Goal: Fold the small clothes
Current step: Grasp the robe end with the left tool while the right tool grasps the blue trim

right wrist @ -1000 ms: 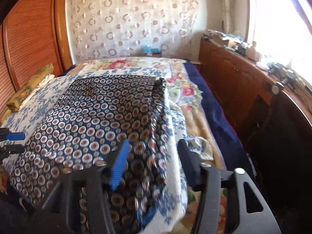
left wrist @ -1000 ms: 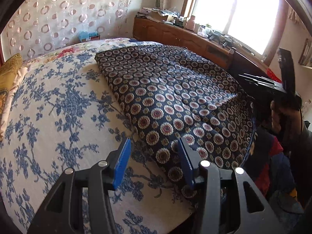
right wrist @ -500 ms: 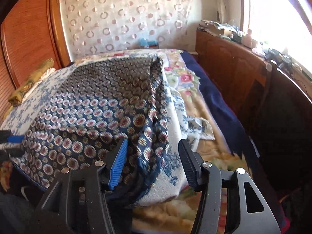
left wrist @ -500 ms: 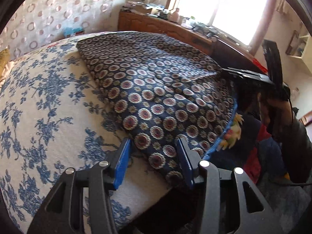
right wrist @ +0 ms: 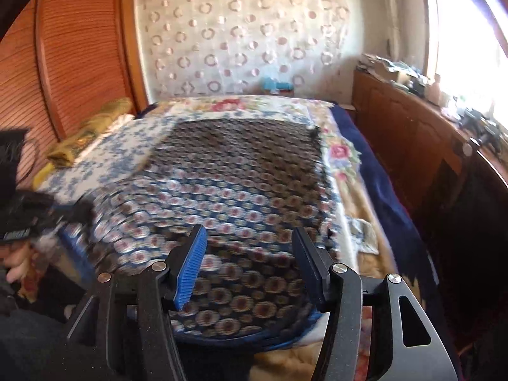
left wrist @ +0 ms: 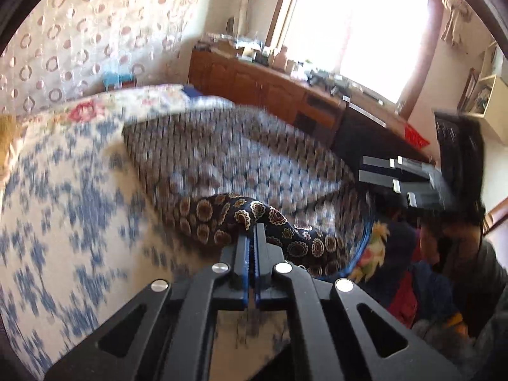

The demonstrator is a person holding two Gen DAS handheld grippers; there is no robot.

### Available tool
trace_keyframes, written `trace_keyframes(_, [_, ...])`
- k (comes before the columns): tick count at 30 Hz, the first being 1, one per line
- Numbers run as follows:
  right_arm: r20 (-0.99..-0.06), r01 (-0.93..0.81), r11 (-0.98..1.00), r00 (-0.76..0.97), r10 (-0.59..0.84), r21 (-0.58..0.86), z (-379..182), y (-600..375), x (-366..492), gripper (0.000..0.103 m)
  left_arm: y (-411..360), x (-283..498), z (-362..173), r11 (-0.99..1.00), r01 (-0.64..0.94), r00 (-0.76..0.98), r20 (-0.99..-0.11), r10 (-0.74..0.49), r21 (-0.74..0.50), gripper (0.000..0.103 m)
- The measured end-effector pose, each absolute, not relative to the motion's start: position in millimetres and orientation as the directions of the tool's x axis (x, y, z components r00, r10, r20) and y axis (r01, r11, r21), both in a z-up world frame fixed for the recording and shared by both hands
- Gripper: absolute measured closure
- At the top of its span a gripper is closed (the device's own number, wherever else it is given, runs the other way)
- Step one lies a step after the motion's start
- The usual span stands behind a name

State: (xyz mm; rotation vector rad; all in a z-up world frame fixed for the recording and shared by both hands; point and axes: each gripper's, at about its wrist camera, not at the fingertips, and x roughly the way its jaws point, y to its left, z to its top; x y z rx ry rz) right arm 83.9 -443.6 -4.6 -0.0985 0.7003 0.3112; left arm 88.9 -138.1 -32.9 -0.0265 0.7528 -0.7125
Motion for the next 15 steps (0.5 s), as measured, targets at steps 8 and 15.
trace_keyframes(8, [-0.636, -0.408, 0.913, 0.701, 0.322, 0.013, 4, -410, 72, 0.037, -155, 126, 1, 0.758, 0.582, 0.537, -0.560, -0.631, -0.295, 0.103])
trace_keyframes(15, [-0.630, -0.449, 0.893, 0.700, 0.335, -0.024, 2, -394, 66, 0.036, -159, 136, 8, 0.766, 0.571, 0.559, -0.543, -0.627, -0.297, 0.103])
